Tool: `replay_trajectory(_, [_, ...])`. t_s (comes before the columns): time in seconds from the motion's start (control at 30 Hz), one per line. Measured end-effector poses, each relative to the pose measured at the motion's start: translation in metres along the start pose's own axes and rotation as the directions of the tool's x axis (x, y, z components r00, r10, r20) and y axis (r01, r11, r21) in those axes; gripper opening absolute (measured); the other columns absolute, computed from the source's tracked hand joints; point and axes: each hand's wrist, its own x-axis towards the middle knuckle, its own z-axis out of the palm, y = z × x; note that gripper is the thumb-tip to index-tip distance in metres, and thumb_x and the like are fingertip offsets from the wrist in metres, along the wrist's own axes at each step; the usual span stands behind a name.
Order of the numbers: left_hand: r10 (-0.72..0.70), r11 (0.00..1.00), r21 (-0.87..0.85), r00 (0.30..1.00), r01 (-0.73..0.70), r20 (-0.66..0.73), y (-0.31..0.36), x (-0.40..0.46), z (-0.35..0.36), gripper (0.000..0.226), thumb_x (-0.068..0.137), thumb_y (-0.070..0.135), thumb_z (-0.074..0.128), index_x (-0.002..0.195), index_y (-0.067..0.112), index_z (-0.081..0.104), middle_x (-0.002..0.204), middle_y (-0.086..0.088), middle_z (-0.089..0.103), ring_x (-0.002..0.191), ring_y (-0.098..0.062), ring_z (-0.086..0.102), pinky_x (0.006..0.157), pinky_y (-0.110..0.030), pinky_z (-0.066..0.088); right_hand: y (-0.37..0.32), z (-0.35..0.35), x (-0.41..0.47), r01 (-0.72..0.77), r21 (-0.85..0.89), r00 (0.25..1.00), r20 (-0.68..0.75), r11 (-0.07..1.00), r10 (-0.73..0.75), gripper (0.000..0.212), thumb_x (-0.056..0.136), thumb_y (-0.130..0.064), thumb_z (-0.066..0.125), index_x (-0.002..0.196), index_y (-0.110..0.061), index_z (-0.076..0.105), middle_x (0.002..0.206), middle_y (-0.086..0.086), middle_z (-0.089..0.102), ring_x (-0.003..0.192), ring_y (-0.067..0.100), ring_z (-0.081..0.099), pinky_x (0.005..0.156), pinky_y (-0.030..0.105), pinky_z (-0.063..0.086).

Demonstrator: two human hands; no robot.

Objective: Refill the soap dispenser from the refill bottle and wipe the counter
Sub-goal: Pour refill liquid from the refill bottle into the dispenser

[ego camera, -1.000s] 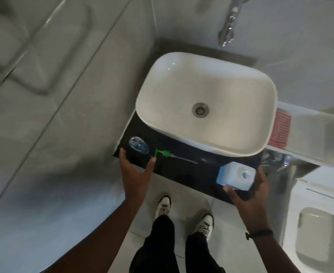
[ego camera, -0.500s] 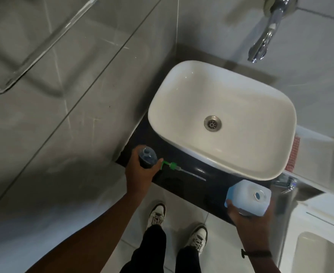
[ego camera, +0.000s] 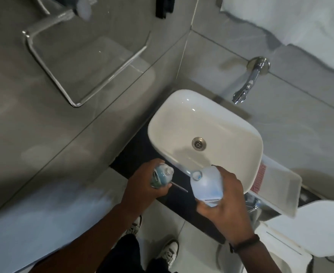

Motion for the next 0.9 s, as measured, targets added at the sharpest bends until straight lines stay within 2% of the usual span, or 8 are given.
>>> replay_trajectory(0.1, [0.013,1.0,0.007,1.0,-0.013,0.002,0.009,-0.002,-0.001,0.075,0.07,0.04,0.096,0.134,0.045,0.057,0.119,0.021,0.068,0.112,0.004,0.066,0.086,-0.003,0.049,-0.012,-0.014,0.016,0.054,-0.15,0.997,0.054,0.987,-0.046,0.084,0.058,-0.029,0.09,0.134,-0.023,0.054,0.116,-0.006,0.058,0.103,0.019,0.055,0.088,0.045,0.054])
replay_trajectory(0.23, [0.017,1.0,0.01,1.0,-0.017,-0.012,0.014,-0.002,0.001,0.076,0.07,0.035,0.099,0.137,0.033,0.063,0.12,0.017,0.069,0.111,0.004,0.067,0.085,-0.003,0.05,-0.017,-0.025,0.029,0.142,-0.33,0.987,0.113,0.933,-0.11,0.088,0.057,-0.038,0.09,0.135,-0.02,0.052,0.117,0.002,0.063,0.101,0.024,0.059,0.088,0.042,0.056])
replay_trajectory(0.33, [0.01,1.0,0.028,1.0,-0.009,-0.018,0.017,-0.001,0.003,0.077,0.071,0.034,0.099,0.139,0.027,0.065,0.122,0.014,0.069,0.111,-0.005,0.07,0.088,-0.01,0.055,-0.016,-0.029,0.037,0.176,-0.411,0.982,0.14,0.895,-0.129,0.091,0.057,-0.042,0.088,0.137,-0.021,0.052,0.119,0.002,0.063,0.103,0.024,0.06,0.09,0.045,0.057])
replay_trajectory(0.47, [0.01,0.999,0.036,1.0,-0.01,-0.016,0.023,-0.001,0.003,0.076,0.071,0.032,0.099,0.139,0.025,0.066,0.123,0.01,0.069,0.111,-0.01,0.07,0.091,-0.027,0.062,-0.017,-0.03,0.046,0.198,-0.478,0.977,0.166,0.856,-0.133,0.09,0.055,-0.046,0.089,0.135,-0.021,0.054,0.121,0.002,0.065,0.105,0.026,0.063,0.095,0.047,0.056])
replay_trajectory(0.53, [-0.008,0.999,0.04,1.0,0.009,-0.021,0.026,0.0,0.003,0.075,0.071,0.035,0.098,0.138,0.027,0.066,0.122,0.011,0.068,0.109,-0.009,0.07,0.089,-0.024,0.061,-0.019,-0.03,0.048,0.208,-0.498,0.975,0.178,0.842,-0.136,0.09,0.055,-0.047,0.089,0.134,-0.022,0.054,0.122,0.002,0.065,0.106,0.027,0.064,0.097,0.048,0.056])
replay_trajectory(0.63, [-0.042,0.999,0.031,0.999,0.042,-0.021,0.03,0.0,0.002,0.073,0.072,0.037,0.097,0.138,0.031,0.065,0.122,0.015,0.067,0.109,-0.006,0.069,0.085,-0.012,0.055,-0.022,-0.03,0.051,0.223,-0.531,0.972,0.183,0.818,-0.147,0.09,0.055,-0.047,0.09,0.134,-0.023,0.053,0.121,0.003,0.066,0.106,0.027,0.064,0.096,0.048,0.056])
replay_trajectory(0.8, [-0.061,0.998,0.021,0.998,0.061,0.001,0.033,-0.003,0.001,0.073,0.074,0.036,0.096,0.139,0.03,0.064,0.123,0.012,0.066,0.11,-0.01,0.069,0.089,-0.027,0.062,-0.024,-0.026,0.053,0.223,-0.574,0.971,0.204,0.788,-0.126,0.091,0.055,-0.046,0.092,0.134,-0.021,0.054,0.122,0.005,0.067,0.107,0.031,0.065,0.098,0.052,0.055])
replay_trajectory(0.9, [-0.07,0.997,0.017,0.998,0.07,0.006,0.033,-0.005,0.001,0.073,0.074,0.035,0.097,0.139,0.027,0.065,0.123,0.011,0.067,0.11,-0.012,0.07,0.088,-0.026,0.063,-0.025,-0.026,0.055,0.231,-0.6,0.969,0.214,0.766,-0.125,0.09,0.056,-0.046,0.092,0.134,-0.021,0.054,0.122,0.006,0.067,0.107,0.031,0.065,0.098,0.052,0.055])
